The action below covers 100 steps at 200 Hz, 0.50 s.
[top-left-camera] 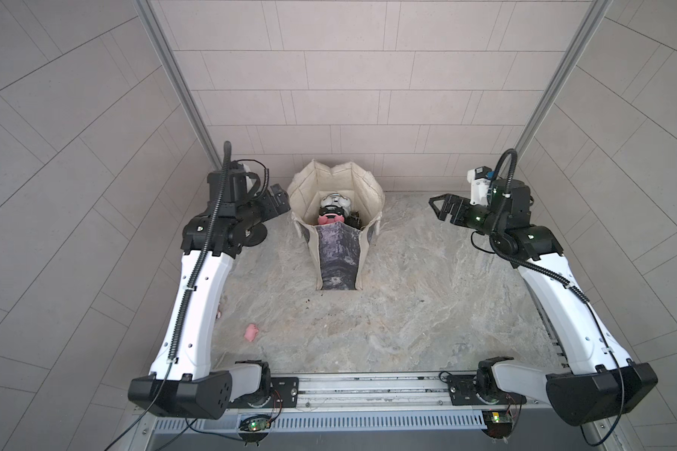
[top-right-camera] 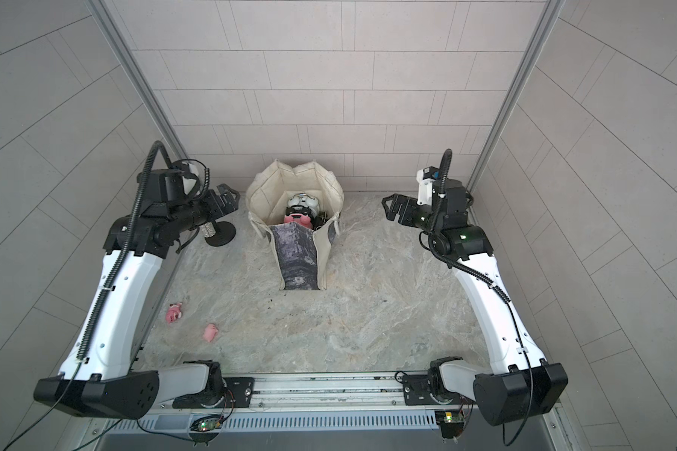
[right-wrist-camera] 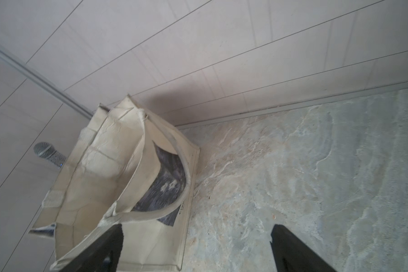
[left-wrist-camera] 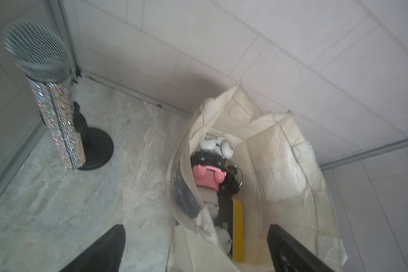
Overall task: Take the alarm clock out of the canvas bag
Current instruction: Pick up the canvas bag from the center of the board.
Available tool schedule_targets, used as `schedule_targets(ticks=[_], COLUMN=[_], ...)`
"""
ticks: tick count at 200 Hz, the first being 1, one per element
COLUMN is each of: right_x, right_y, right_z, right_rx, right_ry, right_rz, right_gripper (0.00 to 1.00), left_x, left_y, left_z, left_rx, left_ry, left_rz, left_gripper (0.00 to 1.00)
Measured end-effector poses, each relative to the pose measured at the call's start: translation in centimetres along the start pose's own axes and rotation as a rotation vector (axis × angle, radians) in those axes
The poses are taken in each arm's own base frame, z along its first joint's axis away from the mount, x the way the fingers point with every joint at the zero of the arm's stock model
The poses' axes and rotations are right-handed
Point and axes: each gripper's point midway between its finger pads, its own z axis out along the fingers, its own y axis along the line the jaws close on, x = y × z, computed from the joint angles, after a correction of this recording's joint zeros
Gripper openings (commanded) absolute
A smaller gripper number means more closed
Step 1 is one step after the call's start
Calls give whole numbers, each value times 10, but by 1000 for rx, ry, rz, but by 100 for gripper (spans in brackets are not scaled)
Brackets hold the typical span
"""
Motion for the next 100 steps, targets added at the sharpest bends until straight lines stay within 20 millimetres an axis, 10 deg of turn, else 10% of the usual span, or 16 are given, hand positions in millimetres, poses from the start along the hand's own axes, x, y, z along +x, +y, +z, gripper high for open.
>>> schedule_targets(ticks=[53,100], right_x=[36,46], right_y=[51,57], right_z=[19,42], right_rx=[-77,-52], right_ry=[144,199], right_rz=[-97,-124], right_gripper=[98,98], left_x=[55,40], left_y=[7,-3], left_z=[48,57], left_rx=[27,55], left_ry=[303,311], left_rz=[10,20], left_gripper=[91,88])
